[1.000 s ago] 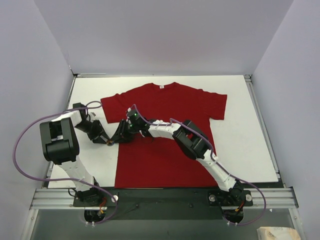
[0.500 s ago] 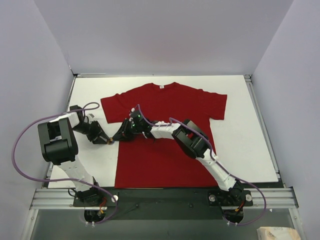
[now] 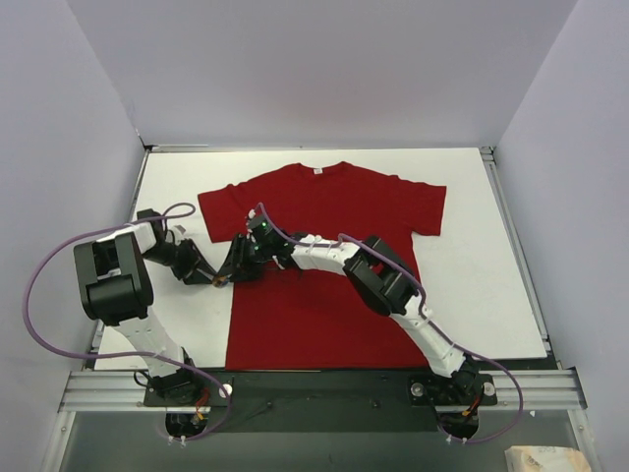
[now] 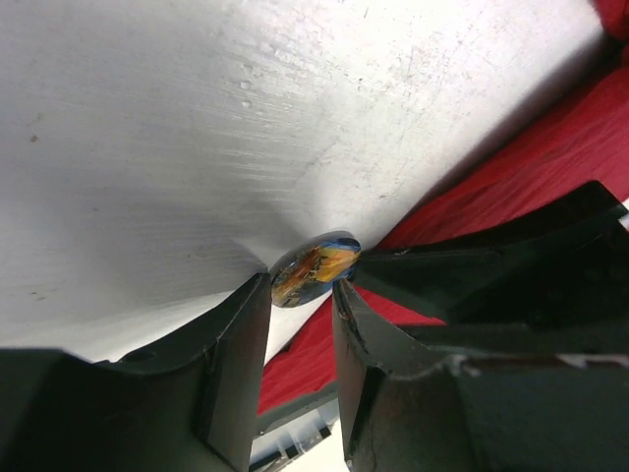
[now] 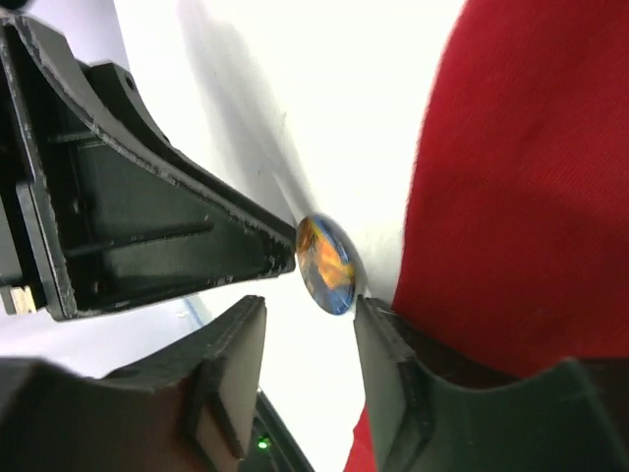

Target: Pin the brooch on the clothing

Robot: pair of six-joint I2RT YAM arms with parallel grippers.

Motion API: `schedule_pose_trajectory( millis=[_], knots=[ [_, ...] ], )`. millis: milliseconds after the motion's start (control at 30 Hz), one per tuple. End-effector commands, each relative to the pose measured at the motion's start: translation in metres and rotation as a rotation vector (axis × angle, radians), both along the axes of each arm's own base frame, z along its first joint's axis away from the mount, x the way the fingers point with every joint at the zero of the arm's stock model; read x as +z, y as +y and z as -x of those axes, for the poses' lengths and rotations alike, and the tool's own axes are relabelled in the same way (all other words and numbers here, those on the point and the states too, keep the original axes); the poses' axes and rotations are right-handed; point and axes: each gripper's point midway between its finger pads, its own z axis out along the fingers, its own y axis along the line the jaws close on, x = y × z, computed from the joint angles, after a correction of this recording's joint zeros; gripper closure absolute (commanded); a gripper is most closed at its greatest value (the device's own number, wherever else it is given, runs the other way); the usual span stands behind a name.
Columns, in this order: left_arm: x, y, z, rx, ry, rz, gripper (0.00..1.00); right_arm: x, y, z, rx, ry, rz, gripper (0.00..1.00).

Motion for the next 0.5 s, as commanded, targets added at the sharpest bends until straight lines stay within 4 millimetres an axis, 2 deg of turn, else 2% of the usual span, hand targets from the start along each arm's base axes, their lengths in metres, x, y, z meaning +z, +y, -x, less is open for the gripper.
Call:
schedule_pose_trajectory(
  millis=[0,33,233,467],
  knots=[
    [-0.013,0.025,0.003,-0.032,0.019,-0.157,0.59,-0.006,-0.02,0.01,0.038,-0.052,0.177,0.52],
    [-0.016,0.024,0.004,-0.034,0.027,-0.154,0.59,-0.011,-0.025,0.013,0.039,-0.037,0.21,0.5],
    [-0.026,0.016,0.007,-0.052,0.047,-0.136,0.75,-0.032,-0.022,0.018,0.041,0.002,0.242,0.48],
    [-0.028,0.012,0.007,-0.063,0.049,-0.131,0.77,-0.044,-0.007,0.017,0.044,0.016,0.217,0.49]
  ],
)
